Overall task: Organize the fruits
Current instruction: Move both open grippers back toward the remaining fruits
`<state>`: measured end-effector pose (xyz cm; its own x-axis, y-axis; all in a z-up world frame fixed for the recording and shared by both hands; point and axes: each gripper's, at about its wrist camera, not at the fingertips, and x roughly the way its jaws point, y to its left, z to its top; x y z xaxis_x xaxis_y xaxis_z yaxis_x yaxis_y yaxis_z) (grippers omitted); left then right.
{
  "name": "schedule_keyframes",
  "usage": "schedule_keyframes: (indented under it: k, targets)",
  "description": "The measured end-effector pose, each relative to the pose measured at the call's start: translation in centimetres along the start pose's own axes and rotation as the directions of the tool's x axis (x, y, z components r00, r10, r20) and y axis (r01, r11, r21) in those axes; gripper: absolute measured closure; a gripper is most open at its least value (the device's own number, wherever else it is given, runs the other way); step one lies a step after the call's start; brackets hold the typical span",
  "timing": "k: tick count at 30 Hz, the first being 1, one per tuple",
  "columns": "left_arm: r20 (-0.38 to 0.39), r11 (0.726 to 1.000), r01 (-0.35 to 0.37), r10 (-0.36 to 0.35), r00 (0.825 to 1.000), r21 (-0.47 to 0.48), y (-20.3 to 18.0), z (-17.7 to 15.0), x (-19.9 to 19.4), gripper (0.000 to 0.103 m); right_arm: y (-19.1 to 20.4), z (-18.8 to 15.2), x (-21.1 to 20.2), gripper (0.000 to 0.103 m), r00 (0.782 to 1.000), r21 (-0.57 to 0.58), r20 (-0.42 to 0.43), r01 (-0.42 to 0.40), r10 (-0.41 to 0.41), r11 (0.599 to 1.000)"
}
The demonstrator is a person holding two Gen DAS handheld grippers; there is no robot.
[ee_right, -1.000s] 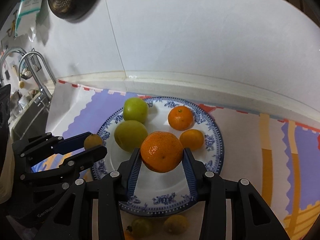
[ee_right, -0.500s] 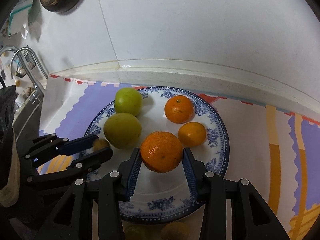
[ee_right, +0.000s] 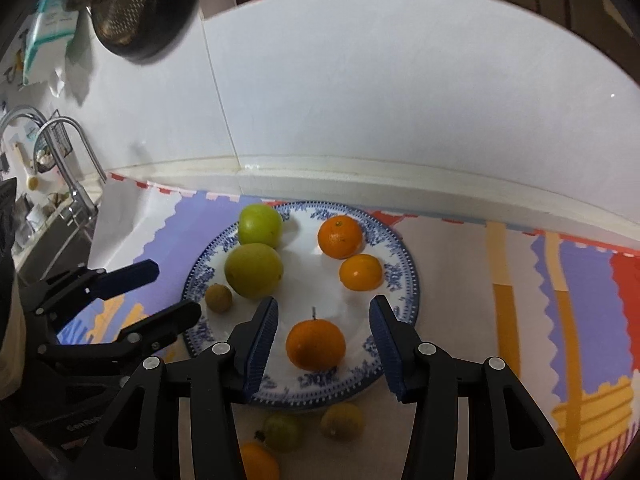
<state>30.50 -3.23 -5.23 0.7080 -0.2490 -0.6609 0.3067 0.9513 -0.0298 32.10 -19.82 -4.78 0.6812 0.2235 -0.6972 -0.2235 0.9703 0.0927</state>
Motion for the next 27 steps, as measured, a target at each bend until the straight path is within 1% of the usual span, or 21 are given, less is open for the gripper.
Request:
schedule_keyframes:
  k: [5,7,10,14,20,27]
  targets:
    - [0.059,1.000,-0.007,0.006,0.998,0.017,-0.5,0.3,-2.9,0.035,0.5,-0.2,-3.0,0.054,0.999,-0.002,0.050,0.022,-0.021,1.000]
    - [0.080,1.000,-0.011,0.009,0.997,0.027,-0.7,0.3,-4.0,0.032,0.7,-0.4,-4.0,0.048,0.997,0.002,0.066,0.033,-0.033,0.999]
    - [0.105,0.999,-0.015,0.010,0.994,0.046,-1.1,0.3,-5.3,0.027,1.0,-0.8,-5.7,0.048,0.994,0.003,0.093,0.055,-0.055,0.998]
    - [0.136,0.997,-0.016,0.006,0.991,0.075,-1.5,0.1,-6.8,0.026,1.6,-1.5,-7.8,0.048,0.990,0.009,0.119,0.078,-0.078,0.997]
    - [0.180,0.992,-0.003,-0.019,0.983,0.126,-1.9,-0.3,-8.7,0.017,2.3,-2.9,-10.0,0.048,0.982,0.026,0.143,0.123,-0.126,0.992]
    - [0.197,0.976,0.024,-0.067,0.978,0.215,-2.3,-1.2,-9.7,0.016,3.1,-4.9,-11.4,0.048,0.972,0.048,0.146,0.178,-0.183,0.983]
